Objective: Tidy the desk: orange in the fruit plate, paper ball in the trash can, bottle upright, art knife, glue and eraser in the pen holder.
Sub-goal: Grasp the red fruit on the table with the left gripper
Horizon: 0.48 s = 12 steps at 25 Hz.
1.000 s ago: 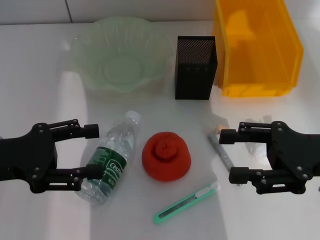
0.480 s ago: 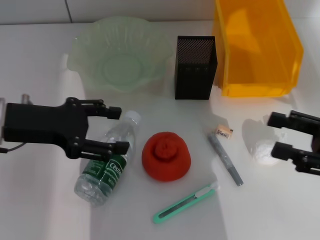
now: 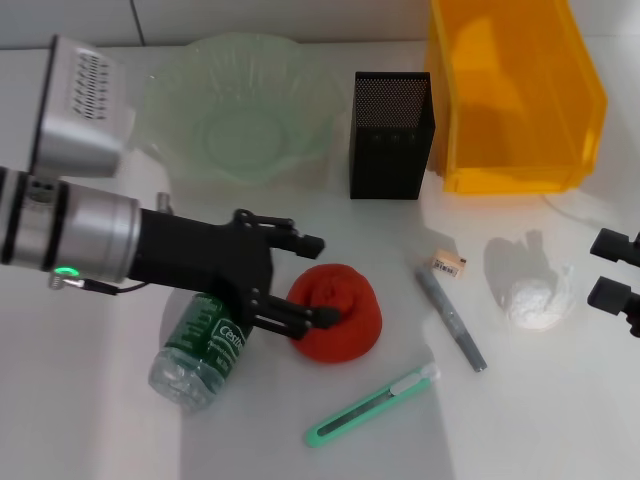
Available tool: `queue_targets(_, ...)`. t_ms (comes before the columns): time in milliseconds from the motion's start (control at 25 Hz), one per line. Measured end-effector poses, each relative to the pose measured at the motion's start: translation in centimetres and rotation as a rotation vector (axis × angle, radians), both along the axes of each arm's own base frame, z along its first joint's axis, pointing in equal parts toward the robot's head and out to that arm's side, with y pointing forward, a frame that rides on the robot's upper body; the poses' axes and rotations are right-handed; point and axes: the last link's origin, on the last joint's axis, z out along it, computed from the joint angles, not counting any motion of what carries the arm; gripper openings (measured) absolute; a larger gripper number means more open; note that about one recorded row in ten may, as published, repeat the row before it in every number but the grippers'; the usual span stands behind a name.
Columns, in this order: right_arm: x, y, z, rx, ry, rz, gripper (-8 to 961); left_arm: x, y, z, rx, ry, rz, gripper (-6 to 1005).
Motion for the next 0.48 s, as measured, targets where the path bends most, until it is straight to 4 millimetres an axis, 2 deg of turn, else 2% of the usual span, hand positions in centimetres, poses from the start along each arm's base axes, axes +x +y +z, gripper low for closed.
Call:
queue_targets(160, 0.0, 0.0, -0.1, 0.011, 0.009, -0.006, 723, 0.7, 0.2, -1.9, 0.012, 0.035, -0.034, 785)
queue_targets(480, -0.3, 0.1, -0.4, 0.015, 0.021, -0.003, 723, 0.3, 0.3, -4.4, 0.051, 0.135, -0.066, 729)
